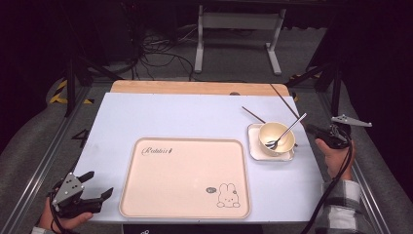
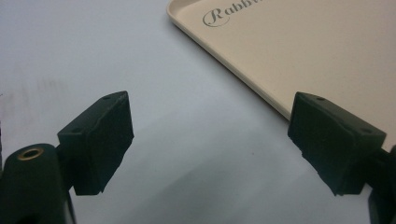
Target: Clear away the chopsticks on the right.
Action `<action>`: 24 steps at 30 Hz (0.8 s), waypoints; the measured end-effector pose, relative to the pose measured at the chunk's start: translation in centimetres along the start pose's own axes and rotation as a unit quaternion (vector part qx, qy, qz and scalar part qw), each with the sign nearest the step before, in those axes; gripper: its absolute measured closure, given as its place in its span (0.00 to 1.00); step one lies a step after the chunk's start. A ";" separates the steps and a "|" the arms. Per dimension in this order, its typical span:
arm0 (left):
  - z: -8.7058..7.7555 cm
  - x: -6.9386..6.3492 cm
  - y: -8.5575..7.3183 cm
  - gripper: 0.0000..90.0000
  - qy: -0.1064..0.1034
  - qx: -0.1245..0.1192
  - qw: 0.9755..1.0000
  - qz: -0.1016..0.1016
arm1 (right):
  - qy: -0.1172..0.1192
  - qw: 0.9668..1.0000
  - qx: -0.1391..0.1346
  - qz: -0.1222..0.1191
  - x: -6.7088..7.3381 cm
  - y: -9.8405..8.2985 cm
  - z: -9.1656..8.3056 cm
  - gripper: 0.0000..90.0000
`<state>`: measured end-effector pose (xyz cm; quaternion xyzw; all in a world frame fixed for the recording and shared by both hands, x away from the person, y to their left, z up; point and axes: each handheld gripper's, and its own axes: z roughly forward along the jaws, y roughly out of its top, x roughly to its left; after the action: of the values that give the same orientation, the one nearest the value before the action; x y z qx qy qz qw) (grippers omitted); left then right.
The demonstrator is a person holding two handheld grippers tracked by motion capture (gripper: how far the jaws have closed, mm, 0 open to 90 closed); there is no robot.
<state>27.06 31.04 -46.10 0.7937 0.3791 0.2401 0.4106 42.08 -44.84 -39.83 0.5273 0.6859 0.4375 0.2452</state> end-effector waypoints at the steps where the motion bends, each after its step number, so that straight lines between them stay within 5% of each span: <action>1: 0.0 0.0 0.0 0.17 0.000 0.000 1.000 0.000 | -0.003 1.000 -0.005 0.002 -0.1 0.0 -0.2 0.95; 8: 0.0 -0.1 0.0 0.17 -0.002 0.001 1.000 0.000 | -0.017 0.998 -0.050 0.018 -0.2 0.5 -1.7 0.95; 13: 0.0 -0.1 0.0 0.17 -0.001 0.000 1.000 0.000 | -0.004 0.998 -0.065 0.019 0.1 1.0 -2.4 0.95; 24: -0.1 -0.1 0.0 0.17 -0.001 -0.002 1.000 0.002 | 0.032 0.996 -0.084 -0.017 2.9 2.4 -3.9 0.95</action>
<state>26.97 31.01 -46.05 0.7940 0.3764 0.2407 0.4121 39.28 -43.34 -35.49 0.4790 0.6632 0.5059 0.2734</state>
